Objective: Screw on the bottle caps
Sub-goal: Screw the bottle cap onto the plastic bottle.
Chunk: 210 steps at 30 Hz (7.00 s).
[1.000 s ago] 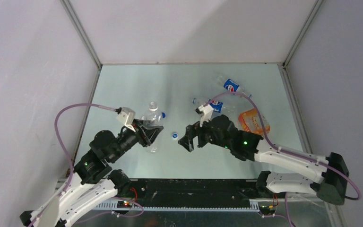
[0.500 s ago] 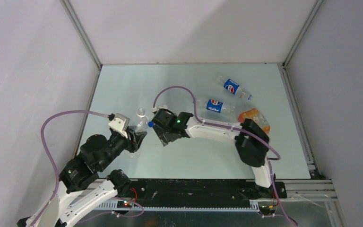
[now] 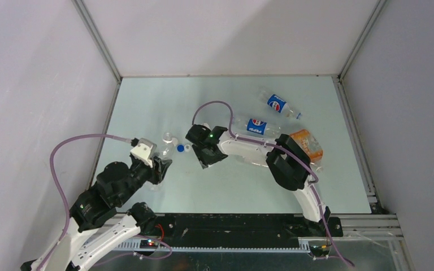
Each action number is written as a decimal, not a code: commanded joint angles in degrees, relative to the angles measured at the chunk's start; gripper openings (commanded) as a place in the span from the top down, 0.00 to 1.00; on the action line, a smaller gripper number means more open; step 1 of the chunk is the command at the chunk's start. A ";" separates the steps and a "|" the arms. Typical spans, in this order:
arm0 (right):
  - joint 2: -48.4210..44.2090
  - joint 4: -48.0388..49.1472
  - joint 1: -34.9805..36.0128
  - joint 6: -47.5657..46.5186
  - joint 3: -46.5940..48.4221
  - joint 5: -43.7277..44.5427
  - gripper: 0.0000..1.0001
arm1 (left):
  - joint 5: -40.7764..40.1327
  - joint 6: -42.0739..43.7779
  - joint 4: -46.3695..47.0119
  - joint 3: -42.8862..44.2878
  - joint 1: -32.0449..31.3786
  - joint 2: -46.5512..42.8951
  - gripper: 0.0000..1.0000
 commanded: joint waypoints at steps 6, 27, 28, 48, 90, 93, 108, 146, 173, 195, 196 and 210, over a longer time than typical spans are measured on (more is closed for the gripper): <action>3.44 4.14 -1.34 0.46 2.87 -3.34 0.40 | -1.98 1.64 0.58 1.21 0.08 0.86 0.71; -12.82 12.12 -1.99 -5.00 -11.28 -5.01 0.91 | 5.13 4.77 1.85 2.38 0.06 7.99 0.80; -14.91 12.81 -2.27 -5.57 -14.43 -5.62 0.92 | 6.46 5.37 2.51 2.32 0.08 8.88 0.83; -60.25 14.79 -15.97 -28.45 -27.19 -44.82 1.00 | 34.82 21.21 13.07 6.92 0.27 27.03 0.84; -59.96 12.80 -17.02 -59.89 -27.25 -65.23 1.00 | 51.49 25.32 8.48 16.29 -0.29 36.51 0.93; -59.23 9.97 -17.05 -63.66 -27.24 -66.19 1.00 | 51.60 24.98 8.48 16.85 -0.31 37.21 0.93; -56.44 9.51 -17.08 -64.42 -27.21 -67.89 1.00 | 53.50 22.10 15.05 15.20 -0.69 37.20 0.96; -45.38 11.59 -14.87 15.86 -22.25 -35.45 0.87 | 24.86 16.96 40.93 -2.25 -3.32 28.01 1.00; -57.91 15.17 -16.31 -12.53 -20.18 -37.05 0.10 | 30.17 8.66 37.17 -8.54 -3.26 29.27 1.00; -58.89 6.47 -18.99 -50.03 -21.71 -59.77 0.39 | 50.08 7.73 36.99 -4.34 -1.94 32.21 1.00; -58.79 6.56 -19.00 -49.94 -21.72 -59.85 0.39 | 50.19 7.77 36.93 -4.17 -1.89 32.29 1.00; -57.82 4.87 -18.67 -50.22 -21.64 -60.70 0.62 | 50.52 7.86 36.38 -2.29 -1.87 33.21 1.00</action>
